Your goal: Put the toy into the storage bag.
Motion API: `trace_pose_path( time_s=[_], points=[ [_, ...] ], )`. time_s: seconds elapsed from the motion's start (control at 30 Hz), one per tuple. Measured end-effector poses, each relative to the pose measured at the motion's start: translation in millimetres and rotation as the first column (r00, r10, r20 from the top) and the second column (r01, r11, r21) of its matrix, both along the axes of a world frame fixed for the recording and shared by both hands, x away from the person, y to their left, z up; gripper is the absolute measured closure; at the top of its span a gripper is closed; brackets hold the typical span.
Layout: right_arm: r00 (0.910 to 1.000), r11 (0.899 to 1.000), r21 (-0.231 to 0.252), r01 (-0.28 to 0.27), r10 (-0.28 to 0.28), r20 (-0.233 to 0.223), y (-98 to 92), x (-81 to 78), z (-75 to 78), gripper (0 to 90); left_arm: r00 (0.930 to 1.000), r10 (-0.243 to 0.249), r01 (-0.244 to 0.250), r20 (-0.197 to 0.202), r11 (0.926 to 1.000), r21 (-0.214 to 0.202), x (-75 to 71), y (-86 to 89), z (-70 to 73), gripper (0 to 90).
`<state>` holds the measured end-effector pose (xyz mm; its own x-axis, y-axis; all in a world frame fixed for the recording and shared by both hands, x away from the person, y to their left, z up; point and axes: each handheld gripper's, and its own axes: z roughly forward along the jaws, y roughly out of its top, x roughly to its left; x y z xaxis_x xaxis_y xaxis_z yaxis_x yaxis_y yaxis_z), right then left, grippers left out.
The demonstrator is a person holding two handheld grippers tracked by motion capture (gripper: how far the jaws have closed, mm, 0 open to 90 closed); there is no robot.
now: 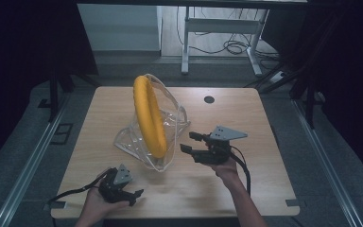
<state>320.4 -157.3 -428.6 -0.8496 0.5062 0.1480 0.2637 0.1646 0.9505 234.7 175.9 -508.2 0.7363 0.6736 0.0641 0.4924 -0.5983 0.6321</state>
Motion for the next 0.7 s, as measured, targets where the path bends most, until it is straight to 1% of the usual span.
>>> trace_pose_path(
  time_s=[0.07,0.13,0.17,0.2,0.23,0.27,0.37,0.43,0.47,0.5,0.53,0.63,0.7],
  points=[
    [1.0,1.0,-0.007,0.005,-0.005,-0.003,-3.6,-1.1,-2.9,38.5,1.0,-0.002,0.002,0.0,1.0,0.004,0.1,-0.2,0.0,15.3],
    [0.9995,0.999,-0.034,0.03,-0.03,-0.012,-14.5,-4.0,-12.9,38.5,1.0,-0.001,0.001,0.001,1.0,0.001,0.0,-0.1,0.0,15.3],
    [0.9995,0.999,-0.034,0.03,-0.03,-0.012,-14.5,-4.0,-12.9,38.5,1.0,-0.001,0.001,0.001,1.0,0.001,0.0,-0.1,0.0,15.3],
    [0.9989,0.998,-0.05,0.042,-0.043,-0.02,-20.5,-5.4,-19.6,38.5,1.0,0.0,0.0,0.001,1.0,0.002,0.2,0.1,0.3,15.3],
    [0.9989,0.998,-0.05,0.042,-0.043,-0.02,-20.5,-5.4,-19.6,38.5,1.0,0.0,0.0,0.001,1.0,0.002,0.2,0.1,0.3,15.3],
    [0.9979,0.997,-0.056,0.054,-0.056,-0.031,-26.4,-6.4,-25.6,38.5,1.0,0.001,-0.001,-0.002,1.0,0.004,0.2,-0.4,-0.3,15.3],
    [0.996,0.995,-0.068,0.074,-0.078,-0.045,-32.9,-7.2,-32.6,38.6,1.0,-0.002,0.002,-0.007,1.0,0.003,0.4,-1.5,-1.4,15.3],
    [0.9956,0.994,-0.077,0.079,-0.083,-0.045,-35.1,-7.1,-35.5,38.6,1.0,-0.001,0.001,-0.007,1.0,0.002,0.2,-1.6,-1.5,15.3],
    [0.9954,0.993,-0.09,0.08,-0.084,-0.047,-35.6,-7.0,-36.4,38.4,1.0,0.0,0.0,-0.007,1.0,0.001,0.1,-1.4,-1.3,15.3],
    [0.9954,0.993,-0.09,0.08,-0.084,-0.047,-35.6,-7.0,-36.4,38.4,1.0,0.0,0.0,-0.007,1.0,0.001,0.1,-1.4,-1.3,15.3],
    [0.9953,0.992,-0.099,0.084,-0.088,-0.041,-35.7,-7.1,-36.9,38.5,1.0,-0.001,0.002,-0.004,1.0,0.002,0.1,-1.0,-0.8,15.3],
    [0.9953,0.992,-0.093,0.081,-0.086,-0.046,-35.8,-7.8,-38.2,38.2,1.0,0.002,-0.002,-0.003,1.0,0.002,0.0,-0.7,-0.4,15.3],
    [0.9957,0.992,-0.105,0.074,-0.079,-0.047,-34.5,-8.2,-40.1,36.9,1.0,0.0,0.0,-0.004,1.0,0.002,0.2,-0.7,-0.5,15.3]
  ],
)
